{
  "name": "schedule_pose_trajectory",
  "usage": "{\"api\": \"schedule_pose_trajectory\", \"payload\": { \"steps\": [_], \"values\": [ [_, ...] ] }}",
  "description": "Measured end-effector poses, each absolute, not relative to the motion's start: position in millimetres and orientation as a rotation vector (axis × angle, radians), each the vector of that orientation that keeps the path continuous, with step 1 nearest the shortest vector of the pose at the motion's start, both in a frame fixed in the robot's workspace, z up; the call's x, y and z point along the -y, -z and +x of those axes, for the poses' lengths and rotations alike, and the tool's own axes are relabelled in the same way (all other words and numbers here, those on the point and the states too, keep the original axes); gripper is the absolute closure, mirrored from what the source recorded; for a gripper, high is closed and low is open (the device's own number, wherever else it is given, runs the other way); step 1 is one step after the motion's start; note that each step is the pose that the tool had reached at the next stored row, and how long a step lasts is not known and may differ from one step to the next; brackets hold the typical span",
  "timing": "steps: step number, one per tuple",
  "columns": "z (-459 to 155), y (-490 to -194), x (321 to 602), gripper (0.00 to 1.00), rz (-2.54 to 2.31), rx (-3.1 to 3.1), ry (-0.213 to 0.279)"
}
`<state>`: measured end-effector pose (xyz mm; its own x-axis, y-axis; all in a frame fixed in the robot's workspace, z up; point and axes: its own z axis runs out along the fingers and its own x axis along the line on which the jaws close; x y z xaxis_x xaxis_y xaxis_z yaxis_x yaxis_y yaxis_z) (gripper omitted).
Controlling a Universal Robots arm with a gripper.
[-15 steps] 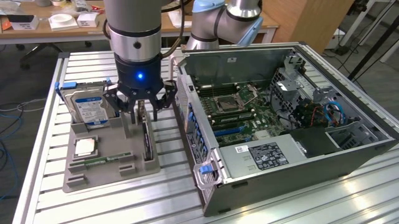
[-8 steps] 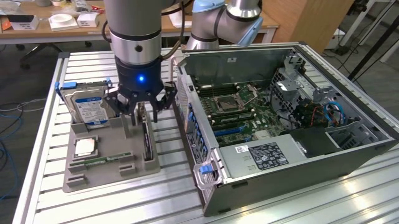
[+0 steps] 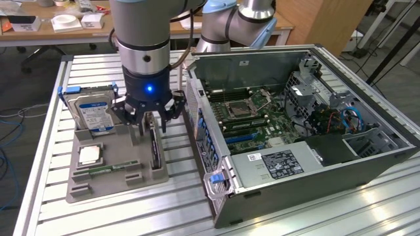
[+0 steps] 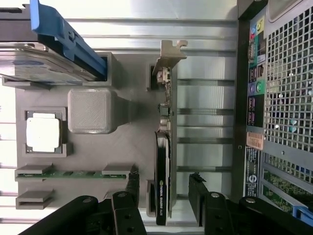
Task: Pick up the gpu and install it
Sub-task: 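Pick up the gpu and move the gpu toward the slot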
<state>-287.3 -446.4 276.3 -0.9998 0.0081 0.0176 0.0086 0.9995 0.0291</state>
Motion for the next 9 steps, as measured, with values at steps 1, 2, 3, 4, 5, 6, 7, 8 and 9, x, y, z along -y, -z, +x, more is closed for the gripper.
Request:
{"api": "schedule_pose_trajectory", "payload": {
  "steps": [1,2,3,4,5,6,7,8,9],
  "values": [
    [-287.3,-274.9,446.4,0.47,-0.013,3.124,0.046],
    [-287.3,-273.2,446.4,0.47,-0.013,3.124,0.046],
    [-287.3,-271.5,446.4,0.47,-0.013,3.124,0.046],
    [-287.3,-269.9,446.4,0.47,-0.012,3.124,0.046],
    [-287.3,-268.2,446.4,0.47,-0.012,3.124,0.046],
    [-287.2,-266.4,446.4,0.47,-0.012,3.124,0.046],
    [-287.2,-264.6,446.4,0.47,-0.012,3.124,0.046],
    [-287.3,-262.9,446.4,0.47,-0.012,3.124,0.046],
    [-287.3,-261.1,446.4,0.47,-0.012,3.124,0.046]
  ]
}}
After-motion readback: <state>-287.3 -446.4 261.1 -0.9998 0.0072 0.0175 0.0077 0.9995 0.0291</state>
